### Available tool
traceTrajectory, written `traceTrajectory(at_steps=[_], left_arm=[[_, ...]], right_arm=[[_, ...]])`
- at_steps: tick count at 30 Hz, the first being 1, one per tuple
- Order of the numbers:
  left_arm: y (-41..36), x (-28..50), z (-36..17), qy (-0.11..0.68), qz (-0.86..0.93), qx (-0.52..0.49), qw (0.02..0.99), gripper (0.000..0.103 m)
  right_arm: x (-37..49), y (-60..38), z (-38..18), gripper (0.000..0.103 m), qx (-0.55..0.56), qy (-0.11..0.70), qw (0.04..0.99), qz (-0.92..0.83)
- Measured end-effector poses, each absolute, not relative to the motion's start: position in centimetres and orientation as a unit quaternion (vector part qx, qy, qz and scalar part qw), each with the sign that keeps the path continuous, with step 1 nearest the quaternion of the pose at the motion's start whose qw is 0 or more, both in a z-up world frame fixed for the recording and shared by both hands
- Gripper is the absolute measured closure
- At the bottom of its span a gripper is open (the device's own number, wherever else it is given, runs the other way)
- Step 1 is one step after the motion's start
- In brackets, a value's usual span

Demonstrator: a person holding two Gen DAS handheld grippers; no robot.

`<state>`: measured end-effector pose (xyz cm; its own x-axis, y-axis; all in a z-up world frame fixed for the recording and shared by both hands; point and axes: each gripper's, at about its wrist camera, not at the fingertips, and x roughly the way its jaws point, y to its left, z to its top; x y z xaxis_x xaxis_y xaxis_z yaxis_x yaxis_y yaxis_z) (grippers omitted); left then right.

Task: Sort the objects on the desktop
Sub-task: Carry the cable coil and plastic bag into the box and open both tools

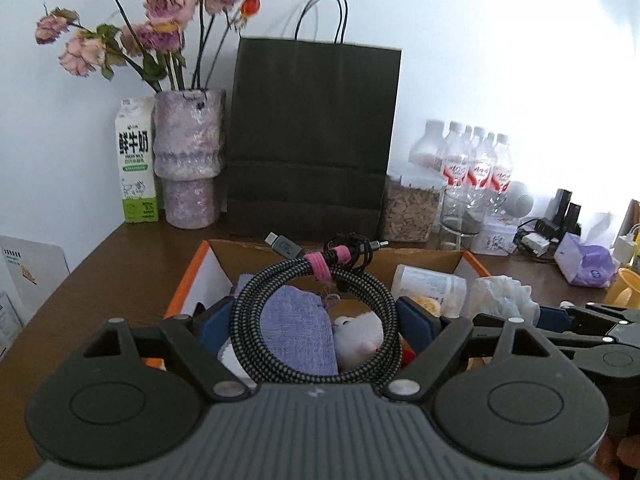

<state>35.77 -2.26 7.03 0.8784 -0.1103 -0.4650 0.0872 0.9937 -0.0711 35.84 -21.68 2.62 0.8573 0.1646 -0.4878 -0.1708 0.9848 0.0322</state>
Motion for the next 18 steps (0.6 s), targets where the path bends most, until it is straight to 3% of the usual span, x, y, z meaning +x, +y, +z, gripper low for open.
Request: traceTrajectory(at_steps=[18], left_arm=[[-3.3, 40.0, 2.6, 0.296, -0.036, 0.018, 0.954, 0.017]], right_arm=[[40.8, -21.7, -0.2, 0.057, -0.031, 0.288, 0.951, 0.105]])
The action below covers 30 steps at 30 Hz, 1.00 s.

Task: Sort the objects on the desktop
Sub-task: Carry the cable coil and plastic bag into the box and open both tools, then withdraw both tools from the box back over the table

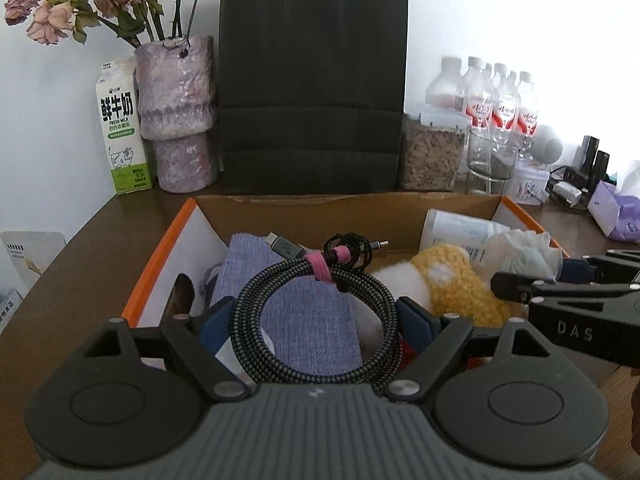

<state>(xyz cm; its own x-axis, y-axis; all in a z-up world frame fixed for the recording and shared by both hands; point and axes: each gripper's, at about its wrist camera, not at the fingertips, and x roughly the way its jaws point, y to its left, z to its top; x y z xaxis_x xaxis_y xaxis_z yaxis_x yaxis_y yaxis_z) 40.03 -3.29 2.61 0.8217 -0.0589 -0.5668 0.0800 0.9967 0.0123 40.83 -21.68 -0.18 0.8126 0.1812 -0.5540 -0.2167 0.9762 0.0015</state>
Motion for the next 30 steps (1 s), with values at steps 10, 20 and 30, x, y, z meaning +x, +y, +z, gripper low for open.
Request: traceTrajectory(at_steps=[10, 20, 30], left_arm=[[-3.5, 39.4, 3.0, 0.278, -0.025, 0.031, 0.96, 0.009], [-2.7, 38.4, 5.3, 0.243, -0.004, 0.021, 0.97, 0.0], [-2.4, 38.1, 5.9, 0.238, -0.004, 0.013, 0.971, 0.0]], right_arm=[[39.6, -21.6, 0.8, 0.015, -0.03, 0.273, 0.953, 0.125], [38.0, -21.4, 3.1, 0.0, -0.027, 0.247, 0.959, 0.135], [37.2, -21.2, 3.9, 0.0, -0.03, 0.236, 0.962, 0.138]])
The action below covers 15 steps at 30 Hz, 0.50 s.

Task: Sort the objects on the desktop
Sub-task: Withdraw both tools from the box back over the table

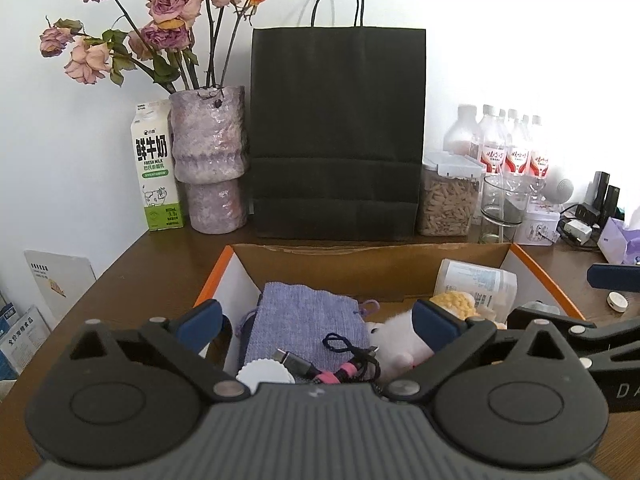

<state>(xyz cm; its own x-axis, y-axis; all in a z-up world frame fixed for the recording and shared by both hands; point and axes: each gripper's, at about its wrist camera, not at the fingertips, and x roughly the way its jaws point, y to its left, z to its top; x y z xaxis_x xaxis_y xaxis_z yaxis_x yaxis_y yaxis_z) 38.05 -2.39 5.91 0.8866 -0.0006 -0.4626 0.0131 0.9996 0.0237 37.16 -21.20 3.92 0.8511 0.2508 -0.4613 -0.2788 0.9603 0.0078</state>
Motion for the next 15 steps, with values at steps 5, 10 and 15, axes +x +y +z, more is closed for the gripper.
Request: traceTrajectory(at_steps=[5, 10, 15], left_arm=[[-1.9, 37.4, 6.9, 0.23, 0.003, 0.007, 0.973, 0.0], [-1.9, 36.0, 8.0, 0.221, 0.005, 0.016, 0.975, 0.0], [-1.4, 33.8, 9.2, 0.209, 0.004, 0.016, 0.978, 0.0]], right_arm=[[36.6, -20.9, 4.4, 0.0, -0.033, 0.233, 0.963, 0.134], [35.4, -20.6, 5.1, 0.0, -0.033, 0.229, 0.964, 0.133], [33.5, -20.4, 6.0, 0.0, -0.026, 0.223, 0.965, 0.134]])
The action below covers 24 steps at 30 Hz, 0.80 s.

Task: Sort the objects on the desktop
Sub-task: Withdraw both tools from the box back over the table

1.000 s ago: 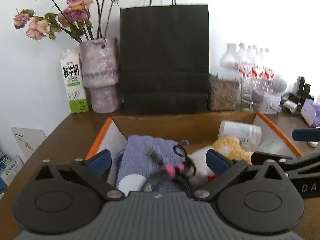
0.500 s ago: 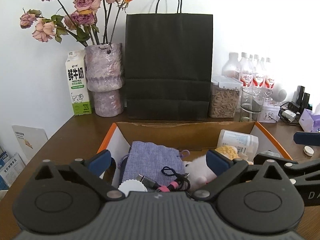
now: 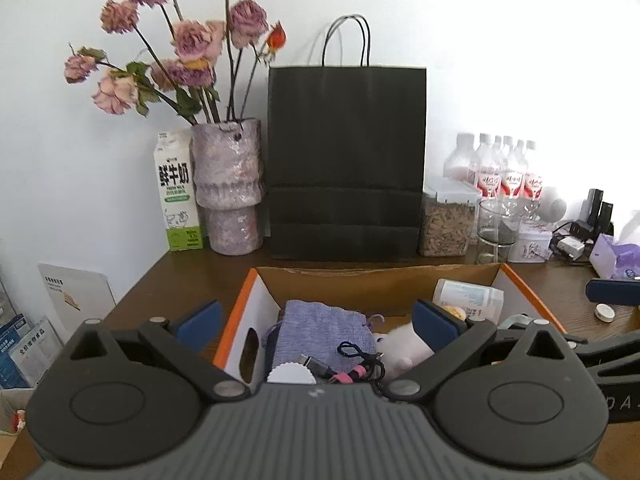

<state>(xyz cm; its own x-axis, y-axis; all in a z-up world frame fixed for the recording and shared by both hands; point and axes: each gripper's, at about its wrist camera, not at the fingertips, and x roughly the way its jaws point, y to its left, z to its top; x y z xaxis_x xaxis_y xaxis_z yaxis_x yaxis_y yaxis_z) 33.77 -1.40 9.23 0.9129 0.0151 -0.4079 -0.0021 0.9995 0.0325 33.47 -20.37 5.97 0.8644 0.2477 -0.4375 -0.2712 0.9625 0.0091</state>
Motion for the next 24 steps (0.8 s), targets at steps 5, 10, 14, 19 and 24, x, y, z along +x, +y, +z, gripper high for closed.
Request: traceTrajectory(at_steps=[5, 10, 14, 19, 24], left_arm=[[-0.7, 31.2, 10.4, 0.198, 0.007, 0.012, 0.98, 0.0], [0.0, 28.3, 11.3, 0.189, 0.007, 0.01, 0.982, 0.0], [0.6, 26.1, 11.5, 0.188, 0.007, 0.008, 0.982, 0.0], [1.5, 23.4, 11.3, 0.187, 0.011, 0.004, 0.982, 0.0], [2.3, 21.0, 10.6, 0.191, 0.014, 0.001, 0.982, 0.0]], right_arm=[[30.8, -20.0, 6.9, 0.0, -0.028, 0.217, 0.966, 0.136], [27.7, -19.5, 7.8, 0.0, -0.033, 0.209, 0.968, 0.137], [25.3, -19.2, 8.2, 0.0, -0.035, 0.206, 0.968, 0.138], [22.5, -18.7, 8.0, 0.0, -0.036, 0.206, 0.967, 0.143], [20.3, -18.4, 7.3, 0.0, -0.037, 0.213, 0.965, 0.147]])
